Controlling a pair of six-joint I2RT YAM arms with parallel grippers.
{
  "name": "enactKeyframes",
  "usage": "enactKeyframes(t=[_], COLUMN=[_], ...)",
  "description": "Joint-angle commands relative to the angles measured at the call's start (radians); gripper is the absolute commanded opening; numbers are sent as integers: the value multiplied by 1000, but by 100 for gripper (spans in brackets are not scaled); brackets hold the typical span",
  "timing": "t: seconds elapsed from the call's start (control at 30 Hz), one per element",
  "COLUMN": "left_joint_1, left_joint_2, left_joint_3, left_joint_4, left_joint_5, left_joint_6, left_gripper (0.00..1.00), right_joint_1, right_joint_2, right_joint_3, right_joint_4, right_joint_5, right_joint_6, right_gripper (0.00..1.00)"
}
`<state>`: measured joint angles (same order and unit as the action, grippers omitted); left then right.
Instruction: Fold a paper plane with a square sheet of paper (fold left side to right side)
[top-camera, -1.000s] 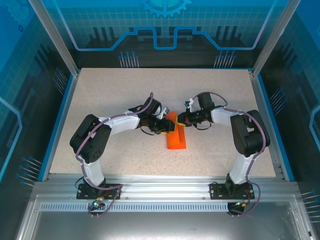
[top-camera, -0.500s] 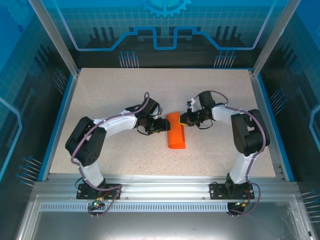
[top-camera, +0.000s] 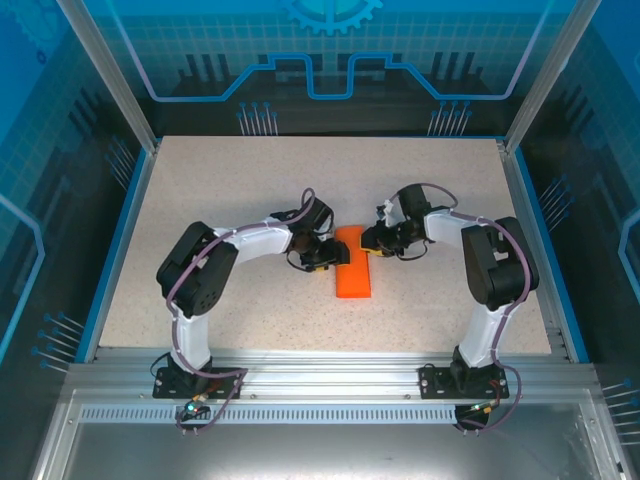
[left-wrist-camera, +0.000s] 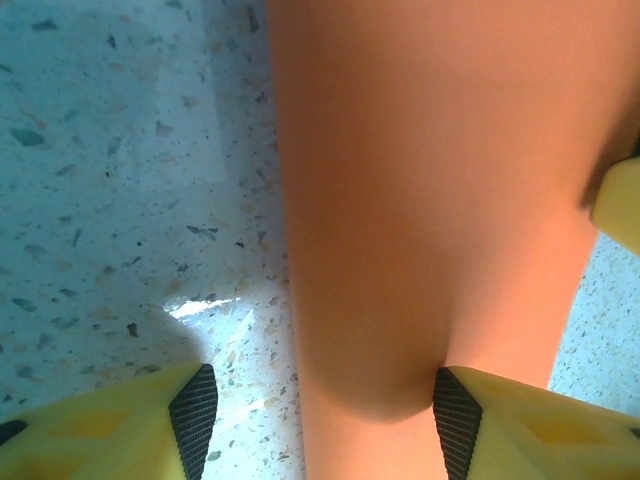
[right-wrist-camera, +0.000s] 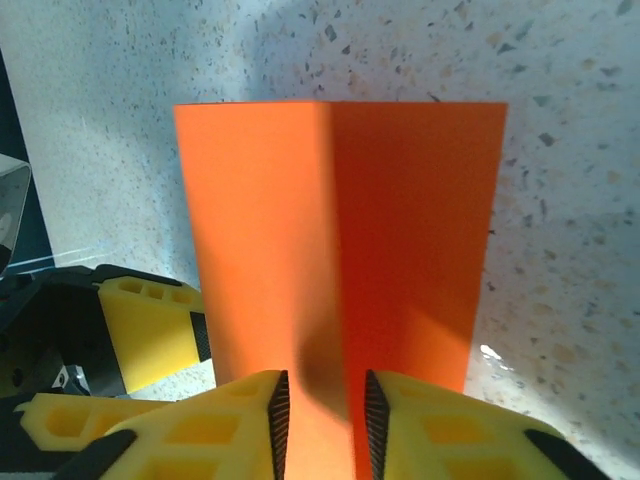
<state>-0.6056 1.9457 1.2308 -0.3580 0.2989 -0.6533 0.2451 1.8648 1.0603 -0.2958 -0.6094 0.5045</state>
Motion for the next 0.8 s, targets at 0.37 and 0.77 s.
enactKeyframes(t=[0.37, 0.77], left_joint_1=[-36, -44], left_joint_2=[67, 90], left_joint_3=[89, 123], left_joint_4=[-97, -145], left_joint_5=[-42, -59], left_joint_6=[-5, -6], left_gripper=[62, 61], right_joint_1=[-81, -80], right_joint_2=[-133, -76], right_joint_3=[-46, -57], right_joint_4=[-146, -153], right_joint_5=[204, 220], right_joint_6=[-69, -61], right_gripper=[50, 50])
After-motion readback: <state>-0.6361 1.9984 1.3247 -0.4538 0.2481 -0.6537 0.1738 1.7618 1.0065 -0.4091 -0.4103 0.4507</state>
